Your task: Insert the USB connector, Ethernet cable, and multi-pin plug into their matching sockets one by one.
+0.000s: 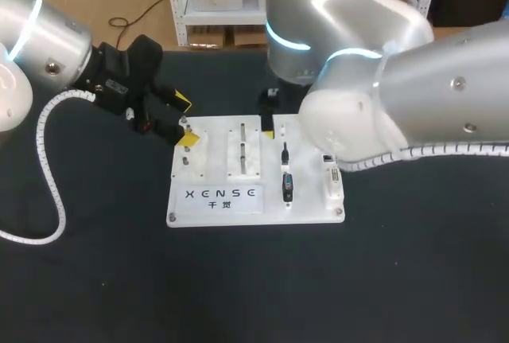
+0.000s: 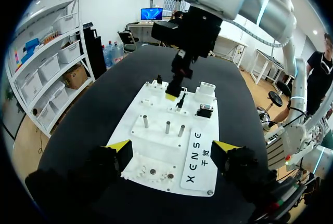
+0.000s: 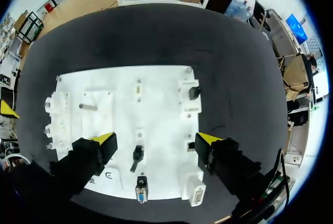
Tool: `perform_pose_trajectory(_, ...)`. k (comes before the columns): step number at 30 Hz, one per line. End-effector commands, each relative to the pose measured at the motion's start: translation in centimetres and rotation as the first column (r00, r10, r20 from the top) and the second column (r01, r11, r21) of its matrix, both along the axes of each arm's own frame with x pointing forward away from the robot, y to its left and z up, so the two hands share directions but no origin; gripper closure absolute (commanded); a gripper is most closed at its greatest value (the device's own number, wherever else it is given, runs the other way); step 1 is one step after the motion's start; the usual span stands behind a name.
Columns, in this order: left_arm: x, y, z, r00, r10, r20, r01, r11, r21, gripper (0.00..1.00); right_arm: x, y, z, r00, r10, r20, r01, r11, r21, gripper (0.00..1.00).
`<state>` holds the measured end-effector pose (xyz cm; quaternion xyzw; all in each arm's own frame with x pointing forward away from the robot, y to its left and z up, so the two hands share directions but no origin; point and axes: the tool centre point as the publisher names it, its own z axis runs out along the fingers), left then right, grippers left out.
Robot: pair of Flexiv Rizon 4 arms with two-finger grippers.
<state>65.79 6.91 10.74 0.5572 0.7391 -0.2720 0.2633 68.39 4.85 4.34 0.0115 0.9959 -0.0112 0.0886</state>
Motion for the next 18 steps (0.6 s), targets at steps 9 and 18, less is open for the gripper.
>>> perform_pose_trajectory(9, 0.1, 0.0, 0.0, 1.000, -0.001, -0.003, 0.001, 1.000, 0.004, 0.00, -1.6, 1.1, -2.1, 1.000, 0.015, -0.021, -0.016, 0.999, -0.032, 0.53)
perform_pose_trajectory(18, 0.1, 0.0, 0.0, 1.000, -0.001, -0.003, 0.001, 1.000, 0.004, 0.00, -2.0, 1.5, -2.6, 0.999, 0.030, -0.032, -0.032, 0.999, -0.043, 0.69)
